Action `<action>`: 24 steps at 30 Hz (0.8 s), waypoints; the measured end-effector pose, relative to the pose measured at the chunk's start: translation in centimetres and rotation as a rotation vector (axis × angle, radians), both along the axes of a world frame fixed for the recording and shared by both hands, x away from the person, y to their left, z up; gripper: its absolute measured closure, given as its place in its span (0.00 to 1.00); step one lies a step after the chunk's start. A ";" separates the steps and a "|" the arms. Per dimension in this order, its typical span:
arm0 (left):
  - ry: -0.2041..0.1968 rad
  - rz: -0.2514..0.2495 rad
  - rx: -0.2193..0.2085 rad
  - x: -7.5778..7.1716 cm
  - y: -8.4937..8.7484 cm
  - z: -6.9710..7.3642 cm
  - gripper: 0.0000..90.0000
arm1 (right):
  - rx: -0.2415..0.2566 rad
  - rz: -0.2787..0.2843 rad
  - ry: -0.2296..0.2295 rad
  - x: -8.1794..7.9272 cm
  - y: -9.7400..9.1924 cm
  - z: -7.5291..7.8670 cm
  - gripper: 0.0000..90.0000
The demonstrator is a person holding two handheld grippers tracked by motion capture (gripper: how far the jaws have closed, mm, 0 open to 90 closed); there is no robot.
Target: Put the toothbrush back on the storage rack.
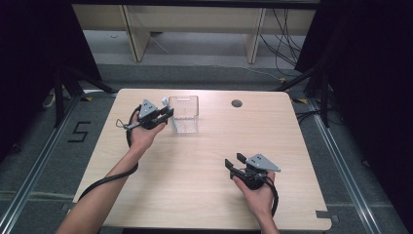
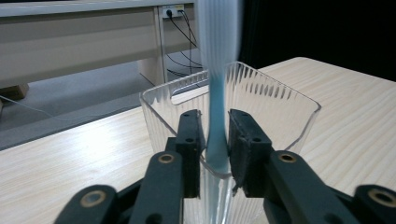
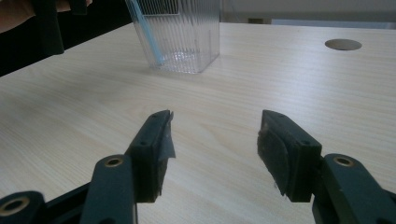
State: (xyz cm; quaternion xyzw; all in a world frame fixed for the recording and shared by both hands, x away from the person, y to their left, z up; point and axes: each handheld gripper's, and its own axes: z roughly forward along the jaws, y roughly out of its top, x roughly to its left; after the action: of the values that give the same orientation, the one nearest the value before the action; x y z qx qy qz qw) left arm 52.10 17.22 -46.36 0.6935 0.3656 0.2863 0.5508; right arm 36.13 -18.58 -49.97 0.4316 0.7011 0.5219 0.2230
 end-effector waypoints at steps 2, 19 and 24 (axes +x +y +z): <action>0.010 0.009 0.002 0.0 0.2 0.0 0.74 | -0.004 -0.002 0.006 0.0 0.0 0.0 0.50; 0.058 0.026 -0.013 -1.3 0.8 -0.2 0.40 | 0.001 -0.009 0.017 -0.1 -0.1 0.1 0.50; 0.062 0.028 0.005 -1.8 1.0 -0.1 0.38 | -0.001 -0.006 0.013 -0.1 -0.1 0.0 0.50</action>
State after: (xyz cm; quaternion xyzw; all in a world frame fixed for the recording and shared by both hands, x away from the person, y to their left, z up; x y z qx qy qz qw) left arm 50.28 18.22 -46.48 0.6983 0.3913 0.2736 0.5333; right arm 36.05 -18.68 -49.93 0.4368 0.7015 0.5182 0.2203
